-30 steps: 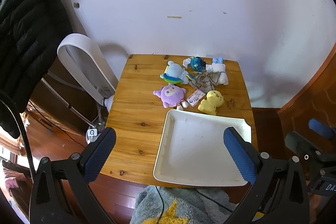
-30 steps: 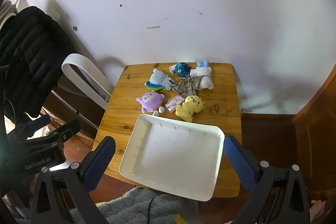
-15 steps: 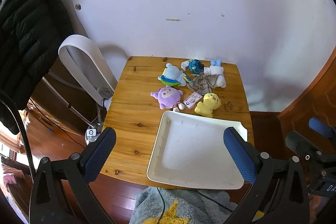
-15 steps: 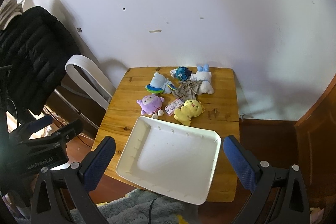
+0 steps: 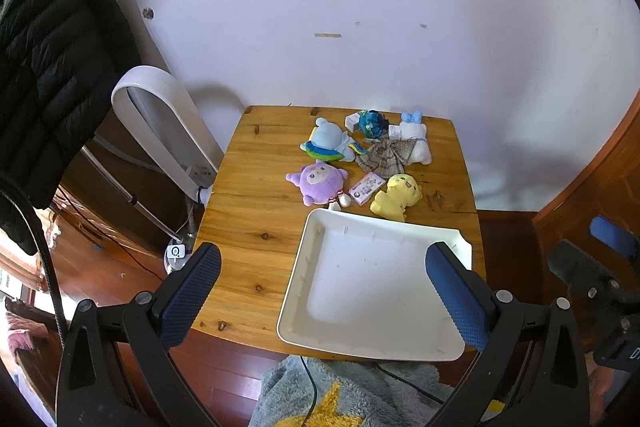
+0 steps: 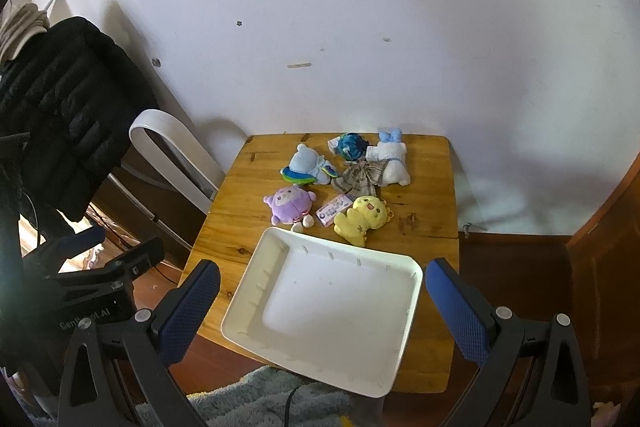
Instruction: Organize objects
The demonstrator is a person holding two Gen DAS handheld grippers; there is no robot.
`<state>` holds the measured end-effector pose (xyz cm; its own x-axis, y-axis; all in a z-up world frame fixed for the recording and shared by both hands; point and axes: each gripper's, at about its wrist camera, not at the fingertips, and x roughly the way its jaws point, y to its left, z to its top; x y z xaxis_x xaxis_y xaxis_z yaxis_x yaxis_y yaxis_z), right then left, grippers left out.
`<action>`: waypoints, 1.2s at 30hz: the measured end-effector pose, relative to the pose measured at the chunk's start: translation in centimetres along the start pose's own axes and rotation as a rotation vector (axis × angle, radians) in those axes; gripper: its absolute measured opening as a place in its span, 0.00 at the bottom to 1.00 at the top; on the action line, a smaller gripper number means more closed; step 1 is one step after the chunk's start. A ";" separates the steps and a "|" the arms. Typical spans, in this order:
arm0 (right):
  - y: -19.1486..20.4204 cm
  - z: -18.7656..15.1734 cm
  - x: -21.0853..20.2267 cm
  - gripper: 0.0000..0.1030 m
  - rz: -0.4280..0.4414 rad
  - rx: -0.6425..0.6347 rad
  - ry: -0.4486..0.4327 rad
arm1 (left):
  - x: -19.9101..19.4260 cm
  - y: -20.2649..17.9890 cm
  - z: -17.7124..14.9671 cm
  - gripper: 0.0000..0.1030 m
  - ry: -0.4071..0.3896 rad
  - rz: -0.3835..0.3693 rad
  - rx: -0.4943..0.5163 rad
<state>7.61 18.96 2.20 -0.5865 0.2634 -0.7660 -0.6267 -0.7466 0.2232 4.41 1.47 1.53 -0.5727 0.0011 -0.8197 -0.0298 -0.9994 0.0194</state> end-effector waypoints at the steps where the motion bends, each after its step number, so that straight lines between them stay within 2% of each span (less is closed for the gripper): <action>1: 0.1 0.0 0.1 1.00 0.004 -0.004 0.001 | 0.0 0.0 -0.1 0.99 0.001 0.003 -0.001; 9: 0.8 0.1 0.4 1.00 0.023 -0.025 0.005 | 0.1 0.4 -0.3 0.99 0.011 0.015 -0.017; 22: 0.1 1.7 2.9 1.00 -0.011 0.049 0.018 | 2.1 0.5 1.3 0.99 0.019 0.012 0.032; 29: -2.0 3.7 6.8 0.99 0.012 0.188 0.075 | 5.4 1.6 4.2 0.99 0.034 -0.010 0.054; 33: -2.2 4.8 9.4 0.99 -0.029 0.220 0.106 | 8.5 3.3 6.2 0.99 0.062 -0.008 0.028; 36: -2.5 5.8 11.9 0.94 -0.054 0.238 0.138 | 10.9 4.5 7.9 0.99 0.090 -0.019 -0.004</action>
<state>-0.78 27.52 -3.92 -0.4839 0.2012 -0.8517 -0.7678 -0.5646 0.3028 -8.41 -2.78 -2.82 -0.4965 0.0166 -0.8679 -0.0367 -0.9993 0.0019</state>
